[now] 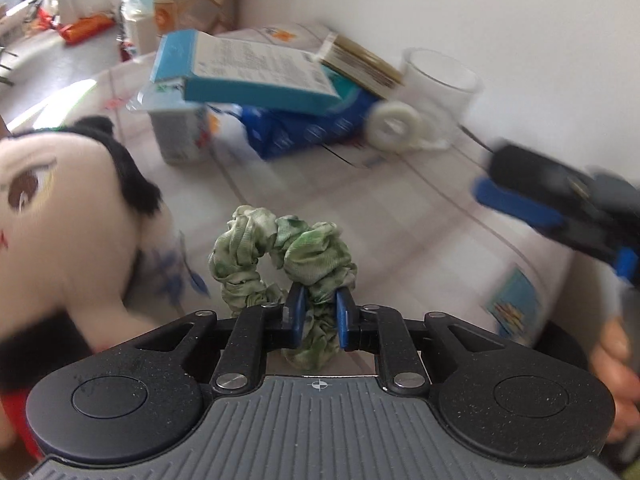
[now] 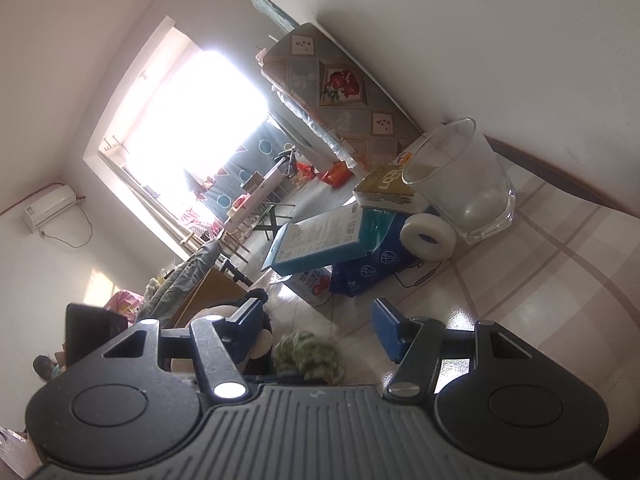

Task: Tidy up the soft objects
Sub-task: 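Grasp the green scrunchie with the left tool while the right tool grasps the gold tissue pack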

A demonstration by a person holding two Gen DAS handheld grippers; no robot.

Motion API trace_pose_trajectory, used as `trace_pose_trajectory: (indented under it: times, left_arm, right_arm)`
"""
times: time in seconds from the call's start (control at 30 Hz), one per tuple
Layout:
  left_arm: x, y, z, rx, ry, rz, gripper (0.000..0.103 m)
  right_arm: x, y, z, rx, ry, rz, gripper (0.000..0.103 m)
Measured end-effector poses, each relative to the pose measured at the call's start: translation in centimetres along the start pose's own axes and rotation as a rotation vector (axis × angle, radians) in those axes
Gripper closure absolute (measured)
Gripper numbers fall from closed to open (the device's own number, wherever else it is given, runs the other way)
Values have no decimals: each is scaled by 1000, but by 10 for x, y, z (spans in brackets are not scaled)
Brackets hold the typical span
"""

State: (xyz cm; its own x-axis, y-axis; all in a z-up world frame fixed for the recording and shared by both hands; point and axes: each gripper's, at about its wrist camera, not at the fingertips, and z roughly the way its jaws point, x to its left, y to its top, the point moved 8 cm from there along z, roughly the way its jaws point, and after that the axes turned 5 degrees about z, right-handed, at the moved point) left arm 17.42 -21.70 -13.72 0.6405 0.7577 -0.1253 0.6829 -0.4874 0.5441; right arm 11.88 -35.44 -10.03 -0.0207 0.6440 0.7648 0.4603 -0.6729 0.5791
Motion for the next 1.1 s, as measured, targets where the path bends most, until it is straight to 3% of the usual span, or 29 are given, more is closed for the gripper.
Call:
trace_pose_trajectory:
  times: [0.13,0.17,0.2,0.27,0.3,0.47,0.73,0.97,1.1]
  left_arm:
    - [-14,-14,-19,-22,-23,17,84]
    - [-17,-14,-25,-41,-1,35,76]
    - [-18,-14,-29,-59,13,46,58]
    - [-19,-12,-36,-105,29,54,34]
    - [-19,-10,-38,-121,43,61,29]
    - [-10,1,-18,-97,145,76,22]
    - [-8,3,8,-21,172,83,25]
    - [3,0,3,-39,187,61,70]
    - [13,1,-7,-70,174,29,81]
  right_arm:
    - [0,0,-3,-4,5,4,39]
    - [0,1,-4,-5,5,3,39]
    - [0,1,-5,-5,4,2,39]
    - [-1,1,-6,-6,-5,0,39]
    - [-1,1,-7,-5,-10,0,39]
    - [-3,4,-13,-17,-19,4,39]
    - [1,5,-21,-22,-48,-21,39]
    - [17,14,-22,-18,-73,-92,38]
    - [35,16,-14,3,-72,-152,37]
